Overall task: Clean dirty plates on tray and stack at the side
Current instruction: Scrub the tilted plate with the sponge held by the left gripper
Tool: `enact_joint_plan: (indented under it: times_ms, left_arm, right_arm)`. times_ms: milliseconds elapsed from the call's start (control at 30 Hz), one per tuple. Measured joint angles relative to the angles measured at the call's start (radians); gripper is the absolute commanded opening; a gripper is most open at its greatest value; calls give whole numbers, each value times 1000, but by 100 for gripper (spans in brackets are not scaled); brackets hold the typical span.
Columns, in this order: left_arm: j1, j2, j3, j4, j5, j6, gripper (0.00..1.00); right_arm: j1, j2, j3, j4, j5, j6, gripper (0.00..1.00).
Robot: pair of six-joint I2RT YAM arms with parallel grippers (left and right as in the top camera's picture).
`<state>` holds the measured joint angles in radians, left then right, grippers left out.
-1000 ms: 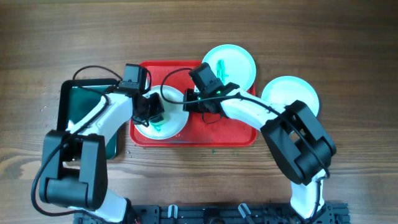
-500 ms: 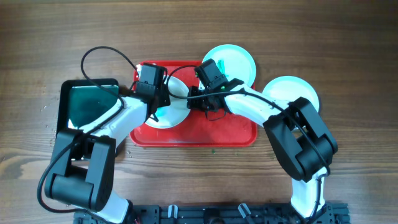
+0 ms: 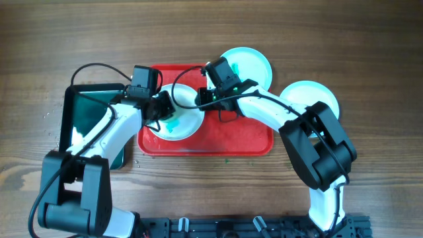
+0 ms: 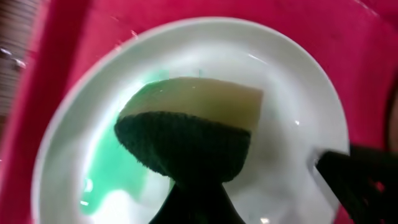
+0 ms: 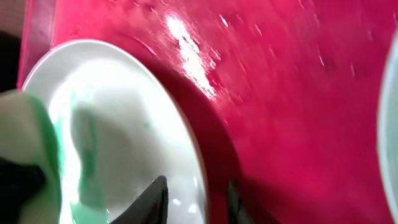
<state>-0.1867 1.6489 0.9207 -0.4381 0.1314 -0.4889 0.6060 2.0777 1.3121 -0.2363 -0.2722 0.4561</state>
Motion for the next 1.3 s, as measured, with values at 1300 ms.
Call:
enact_joint_plan:
  times_ms: [1300]
  left_arm:
    - [21, 126, 0, 220, 94, 403, 4]
  right_arm:
    - [-51, 37, 45, -172, -116, 169, 4]
